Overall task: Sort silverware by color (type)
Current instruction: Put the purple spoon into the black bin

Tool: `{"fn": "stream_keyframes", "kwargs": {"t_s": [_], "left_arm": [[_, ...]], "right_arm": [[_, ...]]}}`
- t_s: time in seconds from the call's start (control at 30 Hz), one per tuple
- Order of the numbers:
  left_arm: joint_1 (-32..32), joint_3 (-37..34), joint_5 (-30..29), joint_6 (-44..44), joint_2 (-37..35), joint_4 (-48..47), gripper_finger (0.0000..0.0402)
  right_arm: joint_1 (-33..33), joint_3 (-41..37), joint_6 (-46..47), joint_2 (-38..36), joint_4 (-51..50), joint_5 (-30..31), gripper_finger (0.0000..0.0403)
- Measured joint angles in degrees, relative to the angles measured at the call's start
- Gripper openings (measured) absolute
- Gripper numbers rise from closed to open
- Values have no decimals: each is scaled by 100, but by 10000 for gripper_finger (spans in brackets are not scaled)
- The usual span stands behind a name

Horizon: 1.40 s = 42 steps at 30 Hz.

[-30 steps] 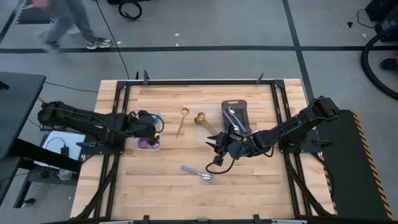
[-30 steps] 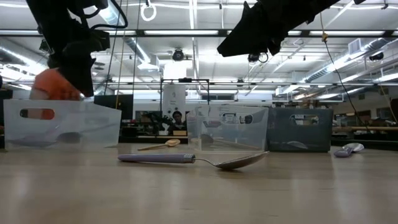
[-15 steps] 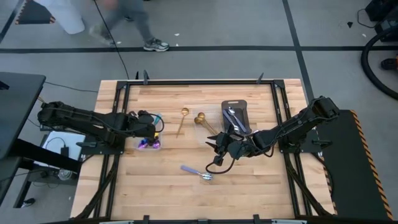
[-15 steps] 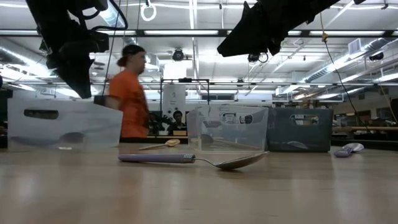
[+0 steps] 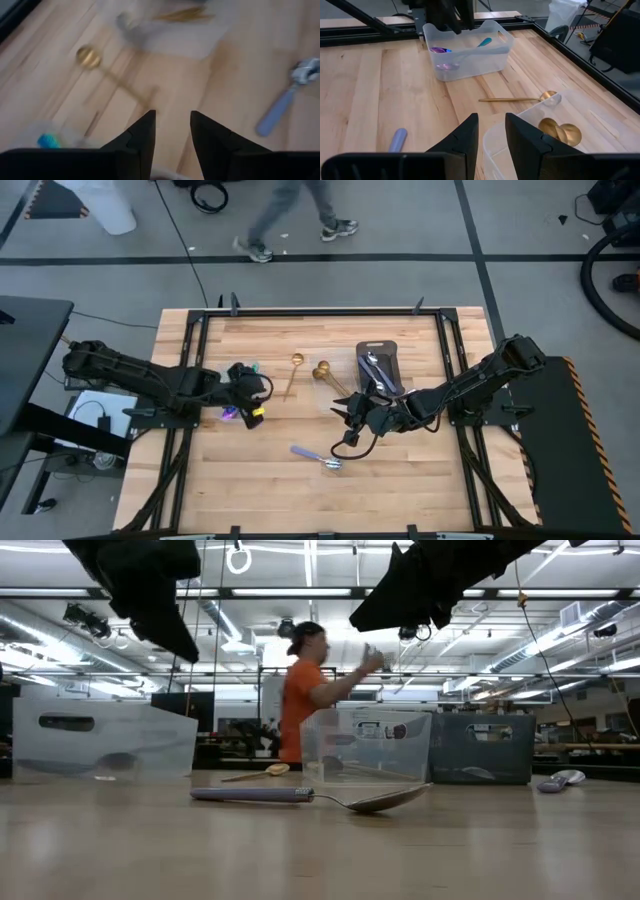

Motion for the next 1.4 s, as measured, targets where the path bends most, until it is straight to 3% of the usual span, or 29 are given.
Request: {"fn": "stream_keyframes", "kwargs": {"t_s": [0.2, 0.47, 0.7, 1.03, 1.2, 1.4], "left_arm": [[-347, 0, -6, 561, 109, 845, 131], [-572, 2, -5, 705, 585, 1749, 131], [-592, 2, -12, 966, 978, 1886, 131], [-581, 2, -179, 1004, 973, 1833, 130], [-575, 2, -179, 1115, 829, 1498, 130], [-554, 7, -189, 1079, 460, 1332, 130]], "right_arm": [[-1, 0, 1, 2, -43, -68, 107], [-52, 2, 538, 2, 46, -809, 107], [-44, 2, 817, 2, 18, -1302, 107], [-20, 52, 1157, 2, -57, -1650, 107], [104, 465, 1111, 310, -268, -1656, 107], [125, 1600, 841, 1171, -1134, -1931, 107]]}}
